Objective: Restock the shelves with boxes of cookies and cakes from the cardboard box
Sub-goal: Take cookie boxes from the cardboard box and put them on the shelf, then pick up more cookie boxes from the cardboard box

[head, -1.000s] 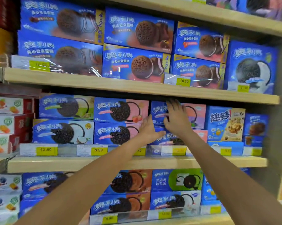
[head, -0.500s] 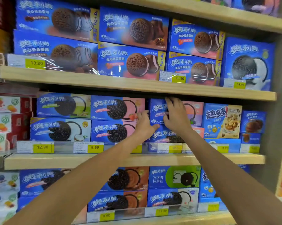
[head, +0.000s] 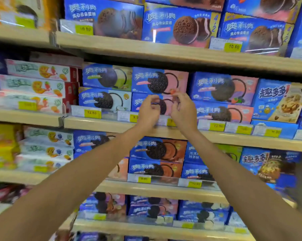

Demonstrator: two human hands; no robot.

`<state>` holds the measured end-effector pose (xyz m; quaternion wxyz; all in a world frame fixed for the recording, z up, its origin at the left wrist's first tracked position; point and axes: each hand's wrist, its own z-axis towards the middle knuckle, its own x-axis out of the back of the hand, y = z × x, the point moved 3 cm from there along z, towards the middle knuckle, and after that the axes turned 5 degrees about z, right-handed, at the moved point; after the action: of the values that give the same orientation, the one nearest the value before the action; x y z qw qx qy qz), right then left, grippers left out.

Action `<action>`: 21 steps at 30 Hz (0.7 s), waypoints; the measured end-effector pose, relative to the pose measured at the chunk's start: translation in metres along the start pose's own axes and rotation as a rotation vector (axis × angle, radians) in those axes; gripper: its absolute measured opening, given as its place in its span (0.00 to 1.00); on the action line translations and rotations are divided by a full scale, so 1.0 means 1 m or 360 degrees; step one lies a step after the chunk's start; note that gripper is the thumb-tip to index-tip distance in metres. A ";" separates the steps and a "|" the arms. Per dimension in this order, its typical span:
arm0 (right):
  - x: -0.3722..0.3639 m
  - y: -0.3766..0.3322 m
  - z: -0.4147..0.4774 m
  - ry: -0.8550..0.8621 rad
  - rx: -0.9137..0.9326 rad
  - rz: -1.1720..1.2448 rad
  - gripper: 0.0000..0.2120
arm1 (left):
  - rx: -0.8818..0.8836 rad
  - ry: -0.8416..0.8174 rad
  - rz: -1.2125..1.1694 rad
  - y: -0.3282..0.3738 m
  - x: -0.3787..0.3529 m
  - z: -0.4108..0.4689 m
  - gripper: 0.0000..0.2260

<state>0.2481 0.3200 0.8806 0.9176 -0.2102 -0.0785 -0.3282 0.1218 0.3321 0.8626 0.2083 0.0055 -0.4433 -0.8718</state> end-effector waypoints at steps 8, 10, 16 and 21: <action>-0.095 -0.058 -0.088 -0.0330 -0.0017 0.0319 0.10 | 0.0161 0.0179 0.0083 -0.076 0.104 -0.080 0.12; -0.122 -0.070 -0.117 -0.0440 -0.0079 0.0373 0.11 | 0.0266 0.0132 0.0144 -0.104 0.130 -0.099 0.16; -0.182 -0.089 -0.207 -0.0889 -0.0439 0.0502 0.09 | 0.0737 -0.0105 0.0141 -0.177 0.190 -0.170 0.11; -0.232 -0.096 -0.306 -0.1271 -0.0848 0.0509 0.10 | 0.1222 -0.0278 0.0198 -0.263 0.229 -0.247 0.08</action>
<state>0.0098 0.2513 0.5723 0.7693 -0.5554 -0.3037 -0.0863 -0.1340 0.1942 0.5491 0.2050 -0.0179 -0.7525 -0.6257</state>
